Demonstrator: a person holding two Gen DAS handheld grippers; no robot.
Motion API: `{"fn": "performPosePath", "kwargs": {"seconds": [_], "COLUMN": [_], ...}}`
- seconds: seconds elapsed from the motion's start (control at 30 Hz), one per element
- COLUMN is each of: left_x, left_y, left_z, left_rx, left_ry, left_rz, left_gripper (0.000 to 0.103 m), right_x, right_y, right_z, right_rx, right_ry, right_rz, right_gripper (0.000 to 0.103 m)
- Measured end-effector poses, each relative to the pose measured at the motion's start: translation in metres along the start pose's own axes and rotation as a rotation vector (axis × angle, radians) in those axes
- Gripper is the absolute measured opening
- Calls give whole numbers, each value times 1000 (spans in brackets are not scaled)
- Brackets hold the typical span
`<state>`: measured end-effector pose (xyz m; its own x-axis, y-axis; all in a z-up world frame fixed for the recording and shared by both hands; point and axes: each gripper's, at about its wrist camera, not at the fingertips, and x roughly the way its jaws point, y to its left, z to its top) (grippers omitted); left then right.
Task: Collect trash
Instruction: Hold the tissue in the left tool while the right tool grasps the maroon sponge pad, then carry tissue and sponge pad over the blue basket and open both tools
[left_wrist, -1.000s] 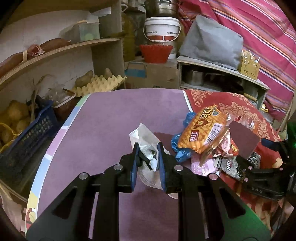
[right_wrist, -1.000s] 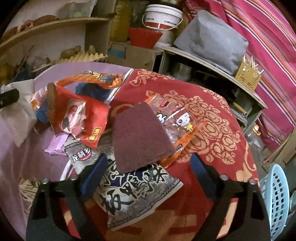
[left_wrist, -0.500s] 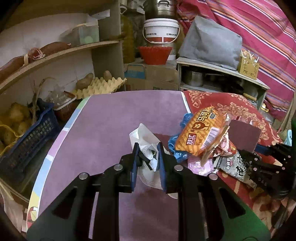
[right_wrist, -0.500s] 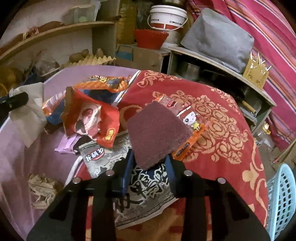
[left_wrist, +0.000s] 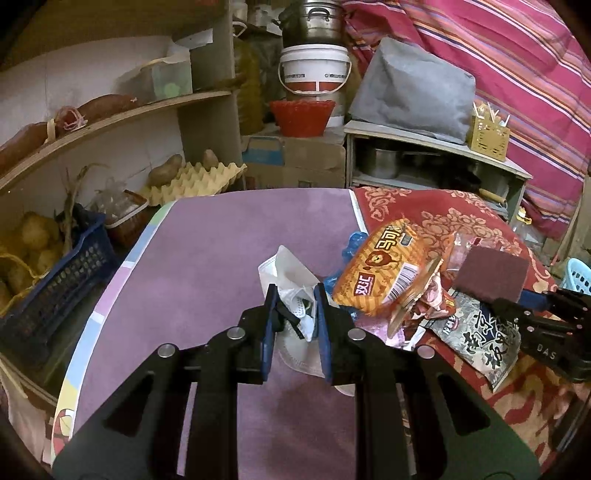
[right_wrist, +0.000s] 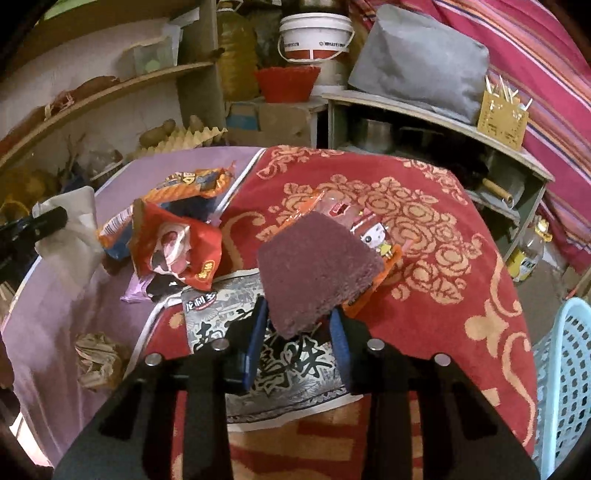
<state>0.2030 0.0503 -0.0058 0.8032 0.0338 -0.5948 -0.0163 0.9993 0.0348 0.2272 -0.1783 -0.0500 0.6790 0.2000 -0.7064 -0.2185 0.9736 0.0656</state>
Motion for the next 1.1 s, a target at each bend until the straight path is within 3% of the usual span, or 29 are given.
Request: {"fn": "performPosePath", "kwargs": {"seconds": [0.07,0.13,0.4,0.57,0.67,0.83,1.1], "left_x": [1,1,3,4,4,3,-7], "left_y": [-3,-4,0,2,3,3,-6], "left_z": [-2,-2,-3,-4,-3,-2,1], "left_rx": [8,16,11,13,5,0,6], "left_ry": [5,8,10,11,10,1,-28], "left_rz": [4,9,15,21,23,21,24], "left_gripper": [18,18,18,18,18,18,18], "right_x": [2,2,8,8,5,-6,-35], "right_y": [-1,-1,-5,-7,-6,-1,0], "right_z": [0,-1,2,6,6,5,6], "right_rx": [10,18,49,55,49,15,-22], "right_ry": [6,3,-2,-27,-40,-74,-145], "right_rz": [3,8,15,8,5,-3,-14], "right_gripper": [48,55,55,31,24,15,13]}}
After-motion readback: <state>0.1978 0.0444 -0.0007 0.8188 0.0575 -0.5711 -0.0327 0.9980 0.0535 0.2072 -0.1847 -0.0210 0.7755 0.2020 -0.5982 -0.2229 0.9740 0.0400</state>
